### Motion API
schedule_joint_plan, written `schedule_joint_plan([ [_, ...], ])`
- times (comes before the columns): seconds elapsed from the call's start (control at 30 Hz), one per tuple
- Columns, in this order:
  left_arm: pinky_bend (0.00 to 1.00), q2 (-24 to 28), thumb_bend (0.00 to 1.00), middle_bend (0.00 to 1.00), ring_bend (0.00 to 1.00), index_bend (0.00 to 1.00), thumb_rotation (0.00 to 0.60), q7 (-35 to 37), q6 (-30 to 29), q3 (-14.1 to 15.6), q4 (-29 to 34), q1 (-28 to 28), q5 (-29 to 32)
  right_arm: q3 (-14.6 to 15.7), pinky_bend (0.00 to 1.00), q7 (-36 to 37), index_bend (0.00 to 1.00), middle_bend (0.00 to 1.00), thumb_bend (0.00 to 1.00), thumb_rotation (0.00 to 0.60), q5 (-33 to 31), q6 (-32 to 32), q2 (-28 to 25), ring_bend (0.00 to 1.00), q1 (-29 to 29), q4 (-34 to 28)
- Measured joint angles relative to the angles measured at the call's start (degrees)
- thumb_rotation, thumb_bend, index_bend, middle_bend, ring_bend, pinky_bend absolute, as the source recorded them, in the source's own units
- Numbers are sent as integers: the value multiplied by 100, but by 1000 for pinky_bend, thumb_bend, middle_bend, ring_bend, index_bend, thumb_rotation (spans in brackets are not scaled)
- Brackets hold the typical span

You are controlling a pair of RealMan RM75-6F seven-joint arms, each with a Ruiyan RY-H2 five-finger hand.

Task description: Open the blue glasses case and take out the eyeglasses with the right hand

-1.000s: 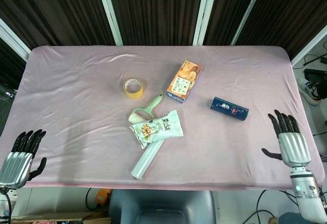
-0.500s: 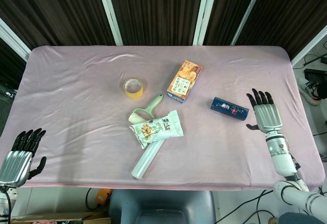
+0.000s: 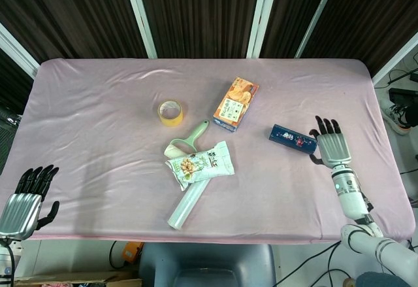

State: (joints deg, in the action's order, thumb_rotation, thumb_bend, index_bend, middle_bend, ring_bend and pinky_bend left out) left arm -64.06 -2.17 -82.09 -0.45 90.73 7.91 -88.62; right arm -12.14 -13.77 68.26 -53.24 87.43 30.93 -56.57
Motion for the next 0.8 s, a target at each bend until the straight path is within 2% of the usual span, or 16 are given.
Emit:
schedule_joint_plan([
  [0.27,29,13,420,45,29,0,600,28,-5,0,1,-4,15,25,0,-21,475,0,412,600,-105,191,224,0,132,346],
  [0.43,30,11,420,45,31,0,600,14,-11,-3,0,-8,27,36,0,-46,496,0,476,600,-158,268,306,0,193,466],
  [0.8,31,8,420,44,38,0,600,-12,-30,-23,13,-22,76,54,0,-201,507,0,477,600,-281,342,341,0,235,486],
])
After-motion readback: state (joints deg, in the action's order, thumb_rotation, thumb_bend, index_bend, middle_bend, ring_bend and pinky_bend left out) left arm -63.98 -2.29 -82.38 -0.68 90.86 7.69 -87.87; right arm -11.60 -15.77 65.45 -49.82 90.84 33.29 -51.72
